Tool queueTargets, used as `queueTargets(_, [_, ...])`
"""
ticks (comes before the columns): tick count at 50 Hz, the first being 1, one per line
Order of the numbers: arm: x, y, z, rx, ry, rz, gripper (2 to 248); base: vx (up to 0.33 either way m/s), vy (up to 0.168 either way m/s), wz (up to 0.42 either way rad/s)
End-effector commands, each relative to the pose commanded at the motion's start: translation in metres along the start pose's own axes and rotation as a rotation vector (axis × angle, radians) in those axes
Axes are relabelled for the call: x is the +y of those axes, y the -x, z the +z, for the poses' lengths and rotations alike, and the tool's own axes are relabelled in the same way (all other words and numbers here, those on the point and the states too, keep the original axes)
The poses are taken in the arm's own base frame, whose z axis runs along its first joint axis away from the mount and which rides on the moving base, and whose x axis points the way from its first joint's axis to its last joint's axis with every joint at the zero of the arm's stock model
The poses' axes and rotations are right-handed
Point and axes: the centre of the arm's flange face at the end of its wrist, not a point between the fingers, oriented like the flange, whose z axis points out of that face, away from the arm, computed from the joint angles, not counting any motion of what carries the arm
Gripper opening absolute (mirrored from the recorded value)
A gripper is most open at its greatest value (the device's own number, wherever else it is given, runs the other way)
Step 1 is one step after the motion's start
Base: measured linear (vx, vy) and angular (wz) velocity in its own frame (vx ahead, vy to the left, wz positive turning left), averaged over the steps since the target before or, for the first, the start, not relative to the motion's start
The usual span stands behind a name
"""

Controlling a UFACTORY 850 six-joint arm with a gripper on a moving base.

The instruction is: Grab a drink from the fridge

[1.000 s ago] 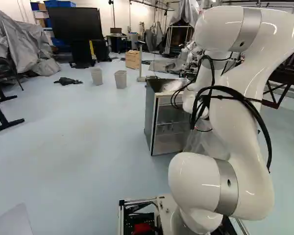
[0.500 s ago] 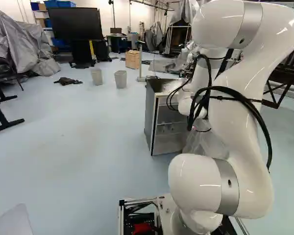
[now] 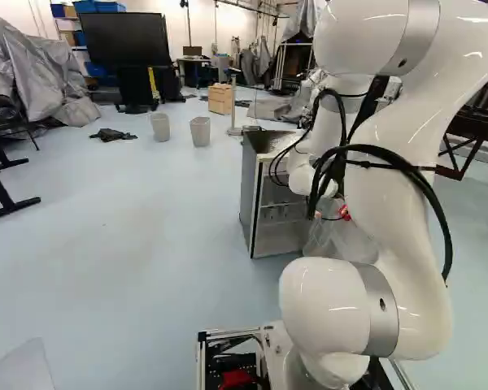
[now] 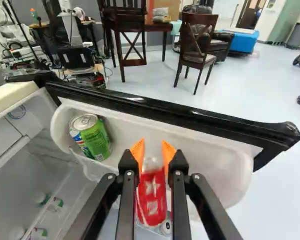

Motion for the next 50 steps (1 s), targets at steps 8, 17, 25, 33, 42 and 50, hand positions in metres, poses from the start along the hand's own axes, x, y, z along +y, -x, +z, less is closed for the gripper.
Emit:
queueTargets(8, [0.000, 0.003, -0.008, -0.002, -0.013, -0.010, 45, 0.000, 0.000, 0.000])
queueTargets(17, [0.001, 0.006, -0.016, -0.004, -0.027, -0.020, 27, 0.000, 0.000, 0.000])
queueTargets(25, [0.001, 0.008, -0.022, -0.006, -0.039, -0.028, 25, 0.000, 0.000, 0.000])
queueTargets(33, [0.002, 0.010, -0.028, -0.007, -0.050, -0.037, 25, 0.000, 0.000, 0.000])
queueTargets(42, [0.002, 0.013, -0.037, -0.002, -0.067, -0.049, 25, 0.000, 0.000, 0.000])
queueTargets(50, [0.003, 0.014, -0.047, 0.018, -0.089, -0.064, 25, 0.000, 0.000, 0.000])
